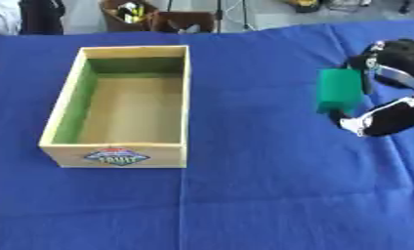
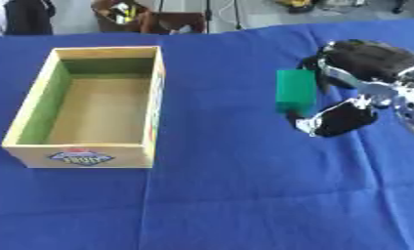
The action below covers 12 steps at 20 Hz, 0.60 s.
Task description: Pick up objects on the table and place them in the box.
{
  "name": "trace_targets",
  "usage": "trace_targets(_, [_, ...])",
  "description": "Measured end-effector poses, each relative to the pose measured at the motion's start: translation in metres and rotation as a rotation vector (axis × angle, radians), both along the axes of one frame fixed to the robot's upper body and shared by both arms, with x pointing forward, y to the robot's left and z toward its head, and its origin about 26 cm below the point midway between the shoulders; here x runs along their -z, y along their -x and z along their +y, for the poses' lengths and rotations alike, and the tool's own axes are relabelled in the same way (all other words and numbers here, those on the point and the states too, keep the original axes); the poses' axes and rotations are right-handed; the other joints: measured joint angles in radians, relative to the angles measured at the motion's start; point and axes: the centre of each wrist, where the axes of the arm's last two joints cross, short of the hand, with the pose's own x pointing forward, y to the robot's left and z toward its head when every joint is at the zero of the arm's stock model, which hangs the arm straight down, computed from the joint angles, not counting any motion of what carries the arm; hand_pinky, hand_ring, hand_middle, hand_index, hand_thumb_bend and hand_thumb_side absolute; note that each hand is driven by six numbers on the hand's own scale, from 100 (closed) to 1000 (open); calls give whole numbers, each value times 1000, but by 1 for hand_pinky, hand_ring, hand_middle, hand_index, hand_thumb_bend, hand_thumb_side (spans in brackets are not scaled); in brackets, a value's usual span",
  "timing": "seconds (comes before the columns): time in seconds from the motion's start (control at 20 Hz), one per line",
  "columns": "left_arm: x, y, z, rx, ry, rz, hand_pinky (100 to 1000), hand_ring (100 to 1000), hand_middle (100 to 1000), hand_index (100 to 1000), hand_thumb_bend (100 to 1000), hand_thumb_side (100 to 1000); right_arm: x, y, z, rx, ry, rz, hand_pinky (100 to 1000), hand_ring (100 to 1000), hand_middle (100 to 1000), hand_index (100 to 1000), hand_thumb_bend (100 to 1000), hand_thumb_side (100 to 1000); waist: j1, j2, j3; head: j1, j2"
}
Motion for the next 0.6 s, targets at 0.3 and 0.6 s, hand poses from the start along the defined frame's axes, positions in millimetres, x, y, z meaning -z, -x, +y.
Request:
trace_targets(0.3, [0,0,0,1,-1,1,512,719,868,794,100,952,-28,1,34,-98,-24,-86,754,705,392,432,100,510,-7,-6,9,-1,0])
trace_targets(0.6, [0,0,-2,8,-5,4,512,720,869,793,100,954,-47,-5,71,-179,-83,-118,763,703,389,432,100,514,-11,-6,20,-5,0])
